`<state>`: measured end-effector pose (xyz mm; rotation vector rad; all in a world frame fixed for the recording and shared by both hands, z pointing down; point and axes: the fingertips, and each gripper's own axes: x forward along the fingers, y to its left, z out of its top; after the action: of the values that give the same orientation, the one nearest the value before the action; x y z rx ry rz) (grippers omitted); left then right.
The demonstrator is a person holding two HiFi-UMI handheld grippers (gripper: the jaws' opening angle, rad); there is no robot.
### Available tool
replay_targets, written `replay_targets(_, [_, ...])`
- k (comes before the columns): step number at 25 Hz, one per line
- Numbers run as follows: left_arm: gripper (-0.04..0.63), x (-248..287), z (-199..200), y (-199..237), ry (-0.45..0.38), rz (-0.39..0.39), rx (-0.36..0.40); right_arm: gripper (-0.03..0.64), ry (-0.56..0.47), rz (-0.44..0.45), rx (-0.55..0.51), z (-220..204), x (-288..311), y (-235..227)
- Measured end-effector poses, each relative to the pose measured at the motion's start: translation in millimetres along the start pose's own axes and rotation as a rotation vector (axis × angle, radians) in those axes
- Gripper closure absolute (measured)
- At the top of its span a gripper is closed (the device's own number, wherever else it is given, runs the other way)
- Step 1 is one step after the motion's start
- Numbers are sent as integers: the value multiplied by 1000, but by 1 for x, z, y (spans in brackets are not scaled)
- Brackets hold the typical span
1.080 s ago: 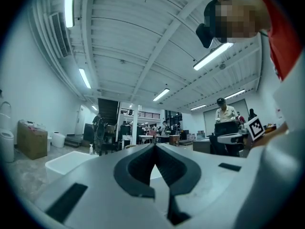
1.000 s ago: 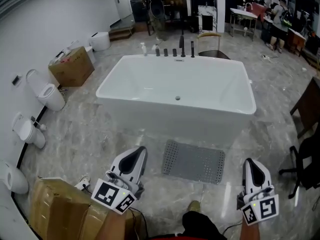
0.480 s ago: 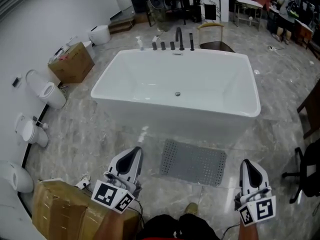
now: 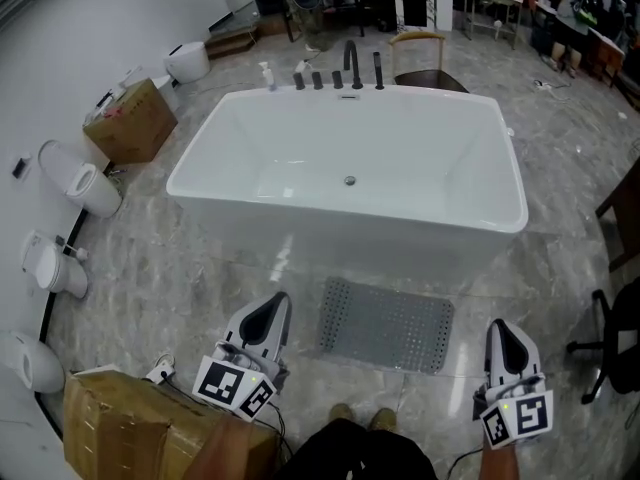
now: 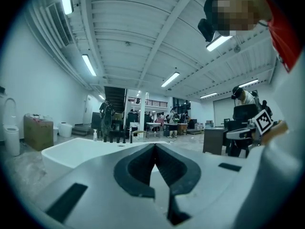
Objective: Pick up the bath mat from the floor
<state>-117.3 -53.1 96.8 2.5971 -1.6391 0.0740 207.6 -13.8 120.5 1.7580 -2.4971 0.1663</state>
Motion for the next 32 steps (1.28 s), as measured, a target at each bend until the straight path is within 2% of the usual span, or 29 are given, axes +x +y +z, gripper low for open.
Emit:
replay_targets(7, [584,30,-66,22,39,-45,-9,614,41,-46,14,-49,26,-11])
replay_targets(11, [584,44,-98,34,72,-32,-18,614,68,-64,26,-86,40,-17])
replay_targets(32, [584,107,-336,79,177,-56,-50,614,182,-97,59,-301,108,-52])
